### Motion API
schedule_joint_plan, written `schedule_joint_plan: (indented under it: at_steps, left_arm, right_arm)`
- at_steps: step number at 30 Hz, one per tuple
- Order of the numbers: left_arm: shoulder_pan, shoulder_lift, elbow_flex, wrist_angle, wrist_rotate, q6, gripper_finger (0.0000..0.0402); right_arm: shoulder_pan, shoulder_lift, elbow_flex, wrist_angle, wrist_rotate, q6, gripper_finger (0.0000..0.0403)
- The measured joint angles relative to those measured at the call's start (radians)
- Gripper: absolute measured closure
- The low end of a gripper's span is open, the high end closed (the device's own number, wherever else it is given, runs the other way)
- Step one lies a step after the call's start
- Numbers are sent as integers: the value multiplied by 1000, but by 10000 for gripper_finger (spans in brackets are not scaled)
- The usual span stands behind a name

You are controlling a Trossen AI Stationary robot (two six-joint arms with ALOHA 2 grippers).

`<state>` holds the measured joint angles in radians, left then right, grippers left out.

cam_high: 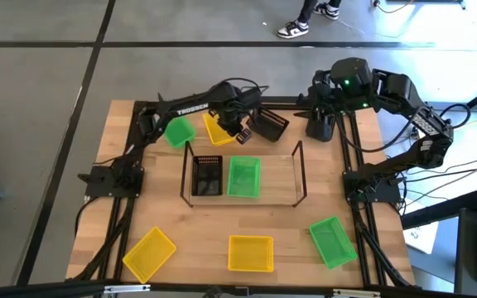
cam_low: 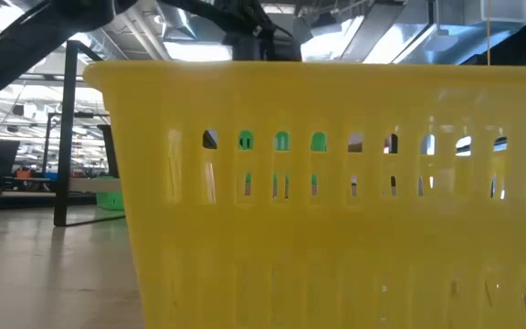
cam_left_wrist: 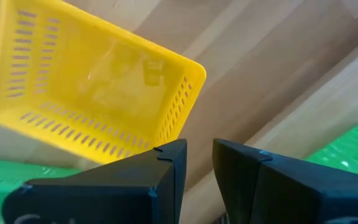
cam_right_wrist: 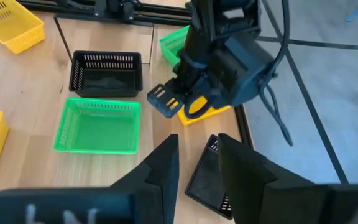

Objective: Stack baskets on shelf by color
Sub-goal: Put the top yellow bin on the shelf

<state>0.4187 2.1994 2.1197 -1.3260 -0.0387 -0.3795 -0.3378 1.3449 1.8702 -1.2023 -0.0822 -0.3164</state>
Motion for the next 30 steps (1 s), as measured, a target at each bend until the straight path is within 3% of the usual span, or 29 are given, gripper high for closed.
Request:
schedule_joint_plan:
  at_steps: [12,19,30]
  left_arm:
    - [0,72,0,46,-2,68,333]
    - [0,74,0,86,-56,97,333]
    - [5,73,-13,96,-55,103,333]
  right_arm:
    - [0,0,0,0,0,22,295]
    - [0,0,0,0,0,50,295]
    - [0,0,0,0,2,50,295]
